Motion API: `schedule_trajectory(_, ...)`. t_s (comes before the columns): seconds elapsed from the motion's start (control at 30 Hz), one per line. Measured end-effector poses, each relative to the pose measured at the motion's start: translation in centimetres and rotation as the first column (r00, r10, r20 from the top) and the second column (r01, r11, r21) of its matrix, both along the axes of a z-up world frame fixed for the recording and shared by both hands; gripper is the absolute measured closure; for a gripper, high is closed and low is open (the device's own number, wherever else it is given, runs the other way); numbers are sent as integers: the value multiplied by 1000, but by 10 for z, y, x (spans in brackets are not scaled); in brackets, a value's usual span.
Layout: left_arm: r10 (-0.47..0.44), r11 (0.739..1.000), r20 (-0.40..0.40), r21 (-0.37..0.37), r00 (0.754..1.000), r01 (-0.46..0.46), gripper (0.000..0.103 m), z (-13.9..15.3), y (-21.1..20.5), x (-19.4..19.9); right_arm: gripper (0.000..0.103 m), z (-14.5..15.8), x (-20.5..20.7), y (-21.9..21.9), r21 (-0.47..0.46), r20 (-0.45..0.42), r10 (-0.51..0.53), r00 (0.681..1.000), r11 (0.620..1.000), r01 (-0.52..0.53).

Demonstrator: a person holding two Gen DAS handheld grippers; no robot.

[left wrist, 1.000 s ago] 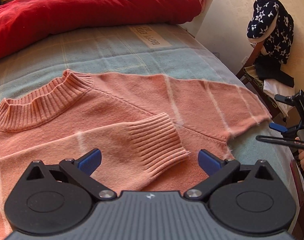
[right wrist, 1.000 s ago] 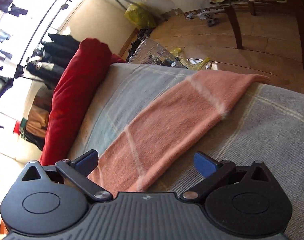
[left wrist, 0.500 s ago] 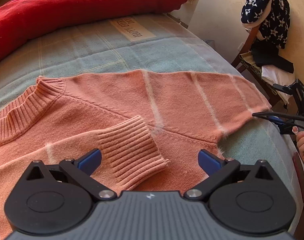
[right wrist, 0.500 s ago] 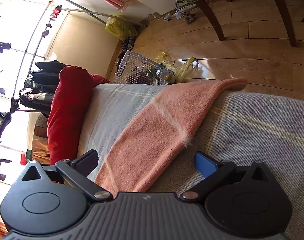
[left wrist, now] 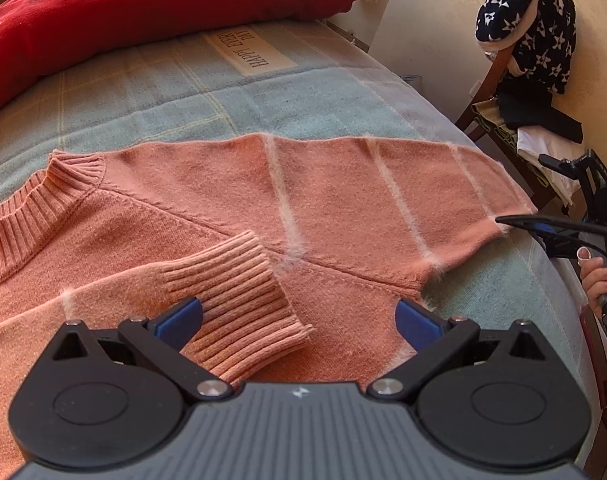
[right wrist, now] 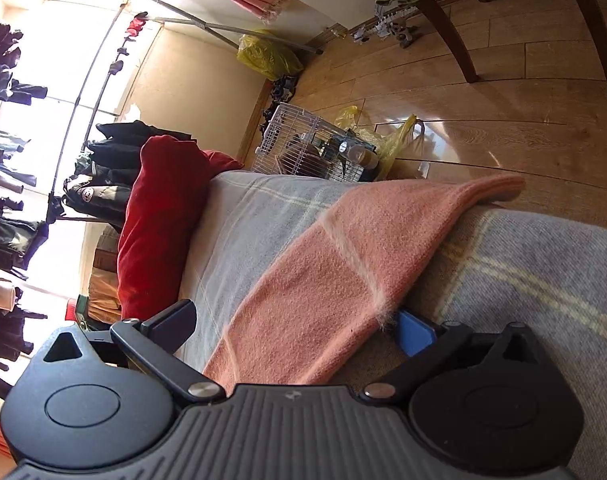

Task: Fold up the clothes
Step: 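Reach the right tool along the sleeve to its ribbed cuff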

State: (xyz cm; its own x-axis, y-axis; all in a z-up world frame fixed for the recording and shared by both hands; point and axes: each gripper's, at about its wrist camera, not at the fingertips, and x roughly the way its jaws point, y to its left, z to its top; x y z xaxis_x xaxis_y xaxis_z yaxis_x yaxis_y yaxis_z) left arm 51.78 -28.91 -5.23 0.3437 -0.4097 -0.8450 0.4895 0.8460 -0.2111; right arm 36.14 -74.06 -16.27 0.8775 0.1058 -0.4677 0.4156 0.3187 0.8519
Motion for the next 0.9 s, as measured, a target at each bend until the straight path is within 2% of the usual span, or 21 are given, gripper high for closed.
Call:
schedule_trajectory(0.27, 9, 1000, 0, -5, 1000, -9, 1, 1, 1, -1, 0, 2, 38, -11, -96, 35, 56, 998, 994, -52)
schedule_trajectory(0.43, 25, 1000, -6, -16, 1000, -26, 1, 1, 6, -2, 0, -1, 28, -6, -163, 105, 82, 991, 985, -64)
schedule_trajectory(0.53, 37, 999, -13, -20, 999, -37, 1, 0, 9, -2, 0, 1, 34, -7, -188, 98, 88, 991, 980, -69)
schedule_trajectory(0.6, 42, 999, -14, -20, 999, -42, 1, 0, 10, -4, 0, 3, 37, -7, -180, 81, 70, 994, 982, -55)
schedule_trajectory(0.7, 40, 999, -15, -22, 999, -40, 1, 1, 11, -7, 0, 2, 34, -11, -102, 95, 42, 995, 994, -32)
schedule_trajectory(0.8, 32, 999, -8, -16, 999, -32, 1, 2, 12, -10, 0, -2, 25, -17, 16, 157, -11, 987, 1000, 9)
schedule_trajectory(0.9, 39, 999, -5, -8, 999, -39, 1, 4, 17, -11, 0, 1, 21, -18, 73, 207, -32, 978, 997, 18)
